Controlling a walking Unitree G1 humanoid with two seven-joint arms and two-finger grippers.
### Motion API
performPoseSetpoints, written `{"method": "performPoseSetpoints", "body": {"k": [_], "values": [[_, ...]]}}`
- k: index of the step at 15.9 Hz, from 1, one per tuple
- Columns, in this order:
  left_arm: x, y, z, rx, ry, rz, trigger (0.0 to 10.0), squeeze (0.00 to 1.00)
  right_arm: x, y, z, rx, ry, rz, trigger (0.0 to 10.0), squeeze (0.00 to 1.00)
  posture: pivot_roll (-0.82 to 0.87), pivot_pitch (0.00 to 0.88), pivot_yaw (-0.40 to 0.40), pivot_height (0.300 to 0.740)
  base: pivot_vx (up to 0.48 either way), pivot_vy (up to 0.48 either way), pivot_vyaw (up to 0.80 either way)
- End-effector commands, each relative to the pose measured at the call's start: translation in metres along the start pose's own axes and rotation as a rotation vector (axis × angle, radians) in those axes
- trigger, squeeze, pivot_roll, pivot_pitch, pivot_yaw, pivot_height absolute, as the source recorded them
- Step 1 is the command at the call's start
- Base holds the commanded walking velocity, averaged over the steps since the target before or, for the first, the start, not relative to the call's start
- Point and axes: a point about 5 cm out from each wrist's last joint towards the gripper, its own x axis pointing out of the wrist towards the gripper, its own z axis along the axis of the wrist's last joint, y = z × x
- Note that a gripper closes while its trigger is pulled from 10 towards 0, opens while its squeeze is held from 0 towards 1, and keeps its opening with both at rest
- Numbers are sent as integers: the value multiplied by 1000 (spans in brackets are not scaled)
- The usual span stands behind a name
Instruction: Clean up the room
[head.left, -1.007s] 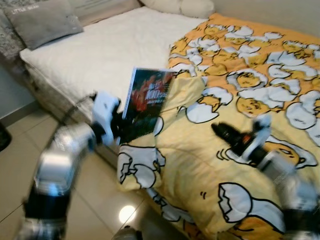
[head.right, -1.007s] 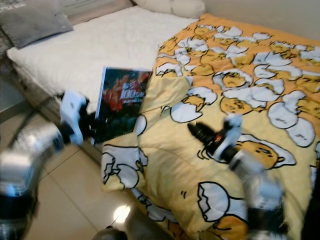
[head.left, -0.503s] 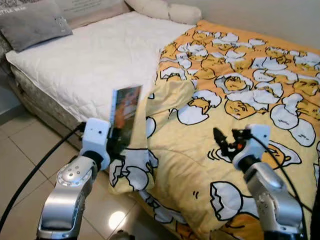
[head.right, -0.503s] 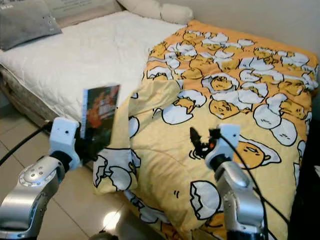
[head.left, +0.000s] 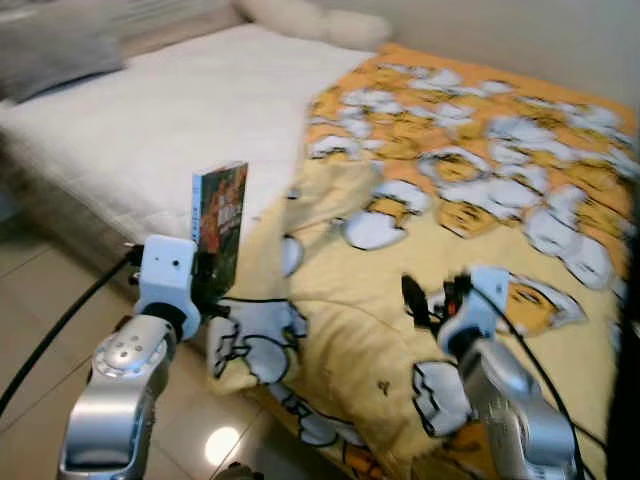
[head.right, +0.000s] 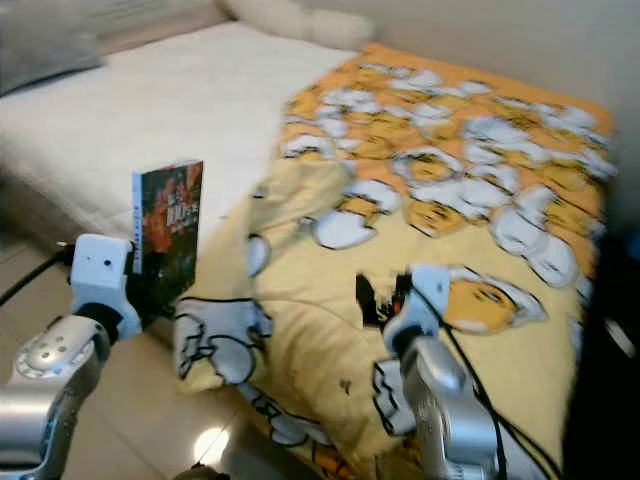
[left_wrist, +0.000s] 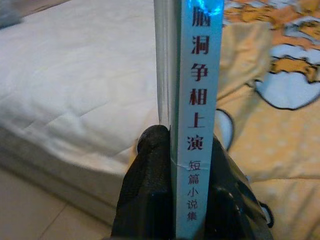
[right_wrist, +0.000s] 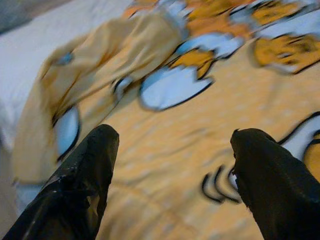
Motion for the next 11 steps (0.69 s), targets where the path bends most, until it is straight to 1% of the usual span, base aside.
{"method": "performPoseSetpoints", "body": {"k": [1,2,3,4,6,8,10,11], "values": [[3,-3,12,9,-42,-12,10000,0,1,-4,-3,22,22,-20,10000,0,-59,0,-22,740,0,371,-800],[4,-3,12,18,-40,-12,10000,0,1,-5,-4,24,25,-28,10000,0,-55,0,-23,740,0,368,-800],[5,-2,11,41,-35,-15,10000,0,1,-6,-6,53,32,-56,10000,0,-54,0,-20,740,0,371,-800],[4,-2,11,40,-35,-15,10000,0,2,-6,-6,55,35,-62,10000,0,-54,0,-20,740,0,371,-800],[5,-3,12,43,-36,-25,10000,0,4,-3,-3,32,35,-57,10000,0,-52,0,-26,740,0,388,-781],[5,-3,10,50,-23,-18,10000,0,2,0,-6,30,44,-49,10000,0,-53,0,-29,740,0,381,-781],[4,-2,11,34,-26,-20,10000,0,-1,2,-7,-2,51,-41,10000,0,-54,0,-30,740,0,384,-781],[4,-3,13,33,-27,-30,10000,0,-1,4,-5,4,49,-40,10000,0,-62,0,-21,740,0,382,-681]]}}
